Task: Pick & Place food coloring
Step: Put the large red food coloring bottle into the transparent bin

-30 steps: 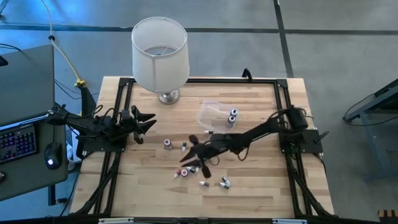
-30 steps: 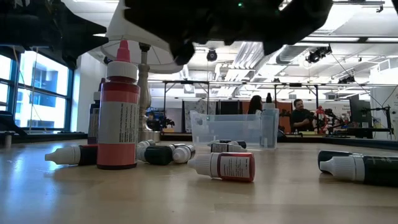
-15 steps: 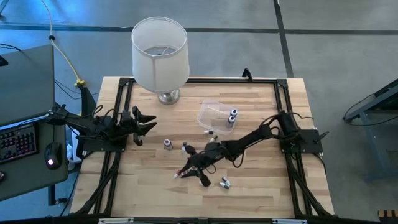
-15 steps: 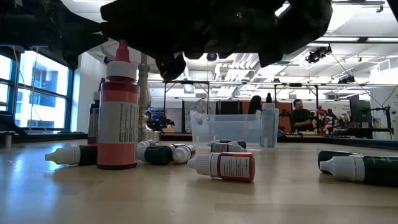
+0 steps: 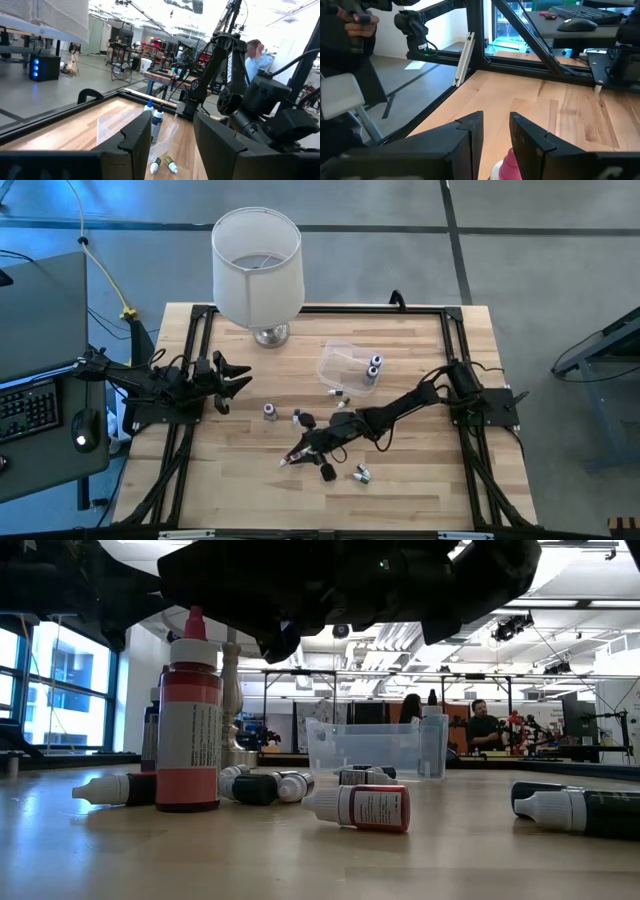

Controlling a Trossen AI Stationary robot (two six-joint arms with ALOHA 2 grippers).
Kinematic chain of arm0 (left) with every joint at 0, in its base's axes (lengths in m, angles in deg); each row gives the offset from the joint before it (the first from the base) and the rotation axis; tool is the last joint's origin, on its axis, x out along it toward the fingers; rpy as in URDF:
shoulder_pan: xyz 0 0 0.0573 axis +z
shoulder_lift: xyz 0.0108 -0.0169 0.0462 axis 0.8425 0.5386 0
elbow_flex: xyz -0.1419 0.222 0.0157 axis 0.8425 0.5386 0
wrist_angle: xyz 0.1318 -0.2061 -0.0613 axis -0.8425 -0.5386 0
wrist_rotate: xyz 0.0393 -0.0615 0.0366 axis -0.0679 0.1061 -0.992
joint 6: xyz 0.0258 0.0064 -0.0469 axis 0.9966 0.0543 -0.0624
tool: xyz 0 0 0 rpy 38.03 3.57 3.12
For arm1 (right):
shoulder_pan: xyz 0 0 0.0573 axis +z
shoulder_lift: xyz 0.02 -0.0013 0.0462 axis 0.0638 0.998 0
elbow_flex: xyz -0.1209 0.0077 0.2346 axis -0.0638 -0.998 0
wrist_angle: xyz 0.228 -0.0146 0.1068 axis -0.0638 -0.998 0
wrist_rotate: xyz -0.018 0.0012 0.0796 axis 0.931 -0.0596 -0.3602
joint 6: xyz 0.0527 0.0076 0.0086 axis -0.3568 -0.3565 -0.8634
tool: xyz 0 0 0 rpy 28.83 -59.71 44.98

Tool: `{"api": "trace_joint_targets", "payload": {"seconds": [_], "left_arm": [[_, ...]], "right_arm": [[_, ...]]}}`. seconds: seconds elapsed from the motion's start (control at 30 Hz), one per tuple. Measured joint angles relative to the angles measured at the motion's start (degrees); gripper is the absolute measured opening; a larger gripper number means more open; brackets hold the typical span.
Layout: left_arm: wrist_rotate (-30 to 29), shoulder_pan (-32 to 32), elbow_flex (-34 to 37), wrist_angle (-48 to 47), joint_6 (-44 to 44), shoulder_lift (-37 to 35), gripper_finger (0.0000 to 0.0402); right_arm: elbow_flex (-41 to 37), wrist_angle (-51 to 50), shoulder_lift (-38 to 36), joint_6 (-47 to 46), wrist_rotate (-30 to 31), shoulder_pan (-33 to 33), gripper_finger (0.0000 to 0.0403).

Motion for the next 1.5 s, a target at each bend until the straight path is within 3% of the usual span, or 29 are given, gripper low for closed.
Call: {"api": "trace_joint_targets", "payload": {"seconds": [0.43, 0.83, 1.1, 1.3, 1.5], "left_arm": [[-0.02, 0.0, 0.0, -1.04, 0.01, 0.01, 0.0147], [-0.04, 0.0, 0.0, -1.53, 0.0, 0.02, 0.0147], [-0.06, 0.0, 0.0, -1.53, 0.0, 0.02, 0.0147], [-0.06, 0.0, 0.0, -1.53, 0.01, 0.02, 0.0147], [-0.08, 0.0, 0.0, -1.53, 0.0, 0.02, 0.0147]], "right_arm": [[-0.21, 3.53, -0.07, 0.0, -0.22, -0.02, 0.0087], [-0.21, -3.98, -0.17, -0.28, 1.26, 0.0, 0.0087], [-0.06, -6.09, -0.39, -0.24, 3.17, -0.13, 0.0042], [-0.16, -4.37, -0.5, -2.85, 3.46, -0.13, 0.0038], [-0.19, -11.52, -9.6, -0.9, 9.62, -0.3, 0.0044]]}}
